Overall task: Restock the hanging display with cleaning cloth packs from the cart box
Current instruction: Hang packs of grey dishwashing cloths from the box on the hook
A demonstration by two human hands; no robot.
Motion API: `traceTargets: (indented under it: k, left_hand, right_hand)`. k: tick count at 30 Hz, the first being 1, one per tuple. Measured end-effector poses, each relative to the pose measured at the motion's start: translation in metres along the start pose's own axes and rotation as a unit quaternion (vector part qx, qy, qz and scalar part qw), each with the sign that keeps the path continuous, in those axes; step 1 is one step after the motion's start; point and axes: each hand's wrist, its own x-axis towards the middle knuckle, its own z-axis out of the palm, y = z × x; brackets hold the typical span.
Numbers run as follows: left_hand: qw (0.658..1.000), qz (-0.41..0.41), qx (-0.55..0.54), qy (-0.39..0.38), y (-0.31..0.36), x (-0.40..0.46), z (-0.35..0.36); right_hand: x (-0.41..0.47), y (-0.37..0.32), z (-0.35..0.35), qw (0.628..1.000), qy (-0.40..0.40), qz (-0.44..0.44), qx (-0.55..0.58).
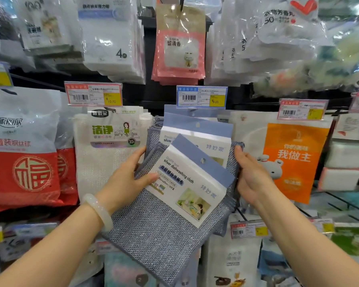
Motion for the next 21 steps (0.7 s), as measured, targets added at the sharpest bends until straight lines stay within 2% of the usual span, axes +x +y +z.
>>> traceTargets:
  k: [3,7,11,17,19,21]
  left_hand:
    - [1.000,0.009,0.016,-0.009,0.005,0.001,-0.003]
    - [0.999,0.032,0.020,0.019,0.009,-0.001,-0.003]
    - [0.996,0.074,0.052,0.000,0.014,0.000,-0.003]
    - [0.997,0.066,0.033,0.016,0.018,0.007,0.001]
    - [0.998,0.063,0.000,0.029,0.014,0.008,0.007]
    - [0.997,0.059,-0.023,0.033,0.012,0.008,0.012]
  right_hand:
    - [0.007,-0.006,0.002,1.000,-0.013,-0.013,-0.003]
    - [0.013,-0.012,0.008,0.999,-0.010,-0.043,-0.005]
    - [0.016,-0.018,0.010,0.998,-0.020,-0.059,0.008]
    - [0.019,-0.025,0.014,0.994,-0.003,-0.108,0.014]
    - [0.020,-0.021,0.009,0.989,0.012,-0.148,-0.011]
    - [0.020,-0.016,0.003,0.974,0.016,-0.209,-0.084]
